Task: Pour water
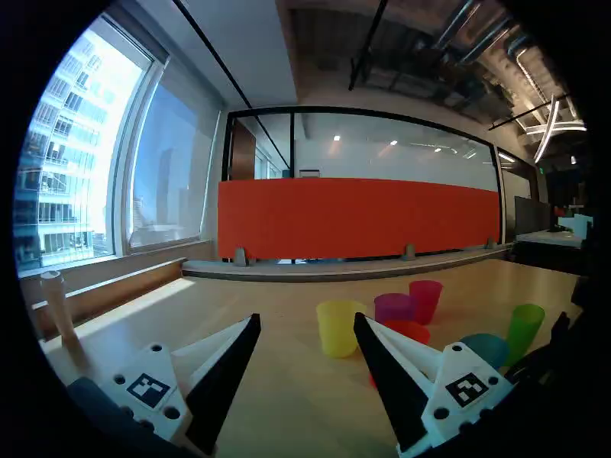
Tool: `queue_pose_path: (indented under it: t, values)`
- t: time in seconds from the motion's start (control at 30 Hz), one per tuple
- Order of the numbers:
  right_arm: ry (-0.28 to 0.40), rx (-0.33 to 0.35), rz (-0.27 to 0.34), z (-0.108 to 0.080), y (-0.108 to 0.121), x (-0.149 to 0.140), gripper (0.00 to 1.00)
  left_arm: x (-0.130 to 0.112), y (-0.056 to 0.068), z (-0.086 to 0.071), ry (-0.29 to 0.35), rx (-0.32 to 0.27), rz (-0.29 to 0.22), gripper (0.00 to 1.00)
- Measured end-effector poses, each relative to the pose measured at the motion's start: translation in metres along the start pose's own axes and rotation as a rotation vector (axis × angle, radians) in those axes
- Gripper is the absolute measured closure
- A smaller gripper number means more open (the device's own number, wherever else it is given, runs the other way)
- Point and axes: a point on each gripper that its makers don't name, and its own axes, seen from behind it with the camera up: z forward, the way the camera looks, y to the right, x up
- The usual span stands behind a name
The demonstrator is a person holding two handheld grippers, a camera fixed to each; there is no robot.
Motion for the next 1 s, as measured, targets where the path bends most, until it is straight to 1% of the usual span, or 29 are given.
queue_pose_path:
  t: [0.1, 0.3, 0.57, 0.87, 1.0]
  values:
    - [-0.001, 0.002, 0.019, 0.005, -0.003, -0.005, 0.0, 0.0, 0.0, 0.0, 0.0, 0.0, 0.0, 0.1]
    - [0.006, 0.001, 0.019, 0.015, -0.008, -0.016, 0.0, 0.0, -0.001, 0.0, 0.0, 0.0, 0.0, 0.1]
    - [-0.005, 0.005, 0.035, 0.021, -0.011, -0.036, 0.0, 0.0, 0.0, 0.0, 0.0, 0.0, 0.0, 0.1]
    - [-0.032, -0.004, 0.014, 0.023, -0.005, -0.055, 0.0, 0.0, 0.0, 0.001, 0.0, 0.0, 0.0, 0.1]
    - [-0.042, -0.015, 0.028, 0.022, 0.001, -0.06, 0.0, 0.0, 0.0, 0.001, 0.0, 0.0, 0.0, 0.1]
